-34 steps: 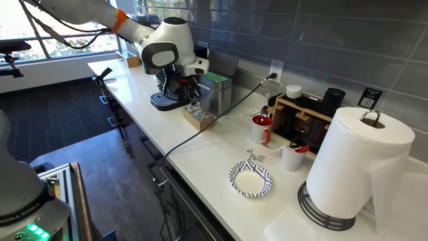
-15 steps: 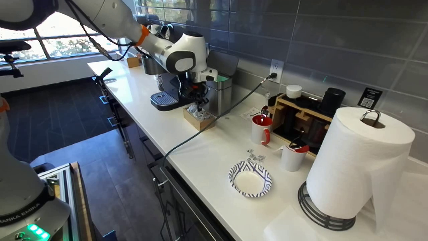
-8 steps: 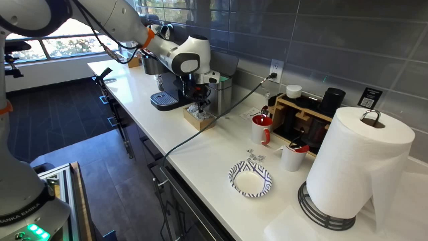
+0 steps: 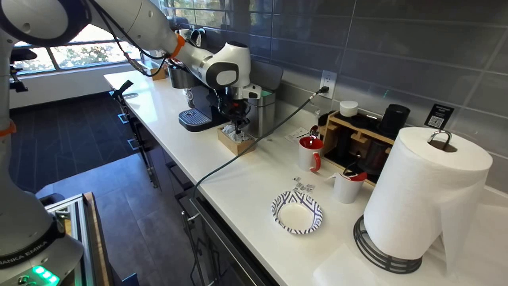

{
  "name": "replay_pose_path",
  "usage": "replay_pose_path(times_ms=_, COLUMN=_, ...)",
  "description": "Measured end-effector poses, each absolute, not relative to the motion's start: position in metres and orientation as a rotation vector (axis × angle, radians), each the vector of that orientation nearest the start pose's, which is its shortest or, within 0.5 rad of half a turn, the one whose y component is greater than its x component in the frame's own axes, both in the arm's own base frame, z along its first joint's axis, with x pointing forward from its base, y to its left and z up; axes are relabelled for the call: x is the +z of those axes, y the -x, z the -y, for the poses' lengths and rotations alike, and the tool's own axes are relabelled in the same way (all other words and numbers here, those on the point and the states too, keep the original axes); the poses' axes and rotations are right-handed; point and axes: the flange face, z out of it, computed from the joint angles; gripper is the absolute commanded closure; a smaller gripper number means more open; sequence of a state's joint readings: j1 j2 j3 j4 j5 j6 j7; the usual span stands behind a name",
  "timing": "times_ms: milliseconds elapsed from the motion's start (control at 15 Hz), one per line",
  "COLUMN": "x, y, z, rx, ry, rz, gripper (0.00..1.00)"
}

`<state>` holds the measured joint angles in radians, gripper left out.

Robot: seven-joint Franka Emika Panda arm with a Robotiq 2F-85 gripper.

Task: Place some white sachets in the wooden box.

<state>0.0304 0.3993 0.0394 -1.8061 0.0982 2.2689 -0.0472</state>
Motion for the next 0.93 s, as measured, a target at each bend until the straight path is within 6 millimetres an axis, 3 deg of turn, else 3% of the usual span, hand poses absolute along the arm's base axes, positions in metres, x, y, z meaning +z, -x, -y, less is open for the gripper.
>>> replay_pose_path(times_ms=467, x=0.330, y=-0.650, z=-0.048, rx=-0.096, ry=3.045, rz=0.085, gripper=0.99)
replay_pose_path(times_ms=933, x=0.314, y=-0.651, z=-0.077, rx=-0.061, ry=3.049, rz=0.130, gripper=0.99)
